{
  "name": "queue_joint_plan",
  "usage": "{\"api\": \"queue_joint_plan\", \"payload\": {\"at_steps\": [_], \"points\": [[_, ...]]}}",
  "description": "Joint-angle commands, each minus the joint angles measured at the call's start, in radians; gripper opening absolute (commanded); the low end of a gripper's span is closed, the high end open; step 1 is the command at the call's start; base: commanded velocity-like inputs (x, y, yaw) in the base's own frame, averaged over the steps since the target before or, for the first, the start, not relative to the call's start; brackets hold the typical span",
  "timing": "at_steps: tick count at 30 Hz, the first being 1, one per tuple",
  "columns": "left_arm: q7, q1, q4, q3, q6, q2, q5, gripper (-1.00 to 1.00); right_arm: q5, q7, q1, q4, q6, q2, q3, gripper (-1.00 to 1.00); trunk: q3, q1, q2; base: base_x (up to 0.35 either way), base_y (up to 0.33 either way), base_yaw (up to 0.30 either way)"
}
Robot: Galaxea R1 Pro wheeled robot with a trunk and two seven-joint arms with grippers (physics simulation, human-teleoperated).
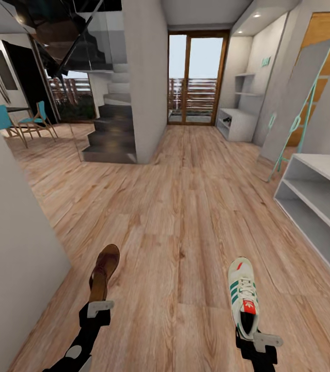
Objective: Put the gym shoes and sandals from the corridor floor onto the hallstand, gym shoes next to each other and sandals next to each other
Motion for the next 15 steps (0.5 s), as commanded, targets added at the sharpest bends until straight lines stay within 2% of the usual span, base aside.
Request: {"api": "queue_joint_plan", "payload": {"at_steps": [1, 9, 12, 15], "points": [[0.008, -0.001, 0.0, -0.008, -0.002, 0.001, 0.001, -1.0, -0.007, -0.006, -0.001, 0.001, -0.003, -0.001, 0.009, -1.0, -0.001, 0.0, 0.0, 0.339, 0.0, 0.0], [0.007, 0.011, -0.011, -0.009, -0.002, 0.001, 0.0, -1.0, -0.007, -0.006, -0.001, 0.001, -0.003, -0.003, 0.009, -1.0, -0.001, 0.0, 0.0, 0.339, 0.0, 0.0], [0.007, 0.017, -0.017, -0.009, -0.003, 0.001, 0.0, -1.0, -0.007, -0.006, -0.001, 0.0, -0.003, -0.023, 0.009, -1.0, -0.001, 0.0, 0.0, 0.339, 0.0, 0.0], [0.007, 0.017, -0.018, -0.009, -0.003, 0.001, 0.0, -1.0, -0.007, -0.006, -0.001, 0.0, -0.003, -0.025, 0.009, -1.0, -0.001, 0.0, 0.0, 0.339, 0.0, 0.0]]}}
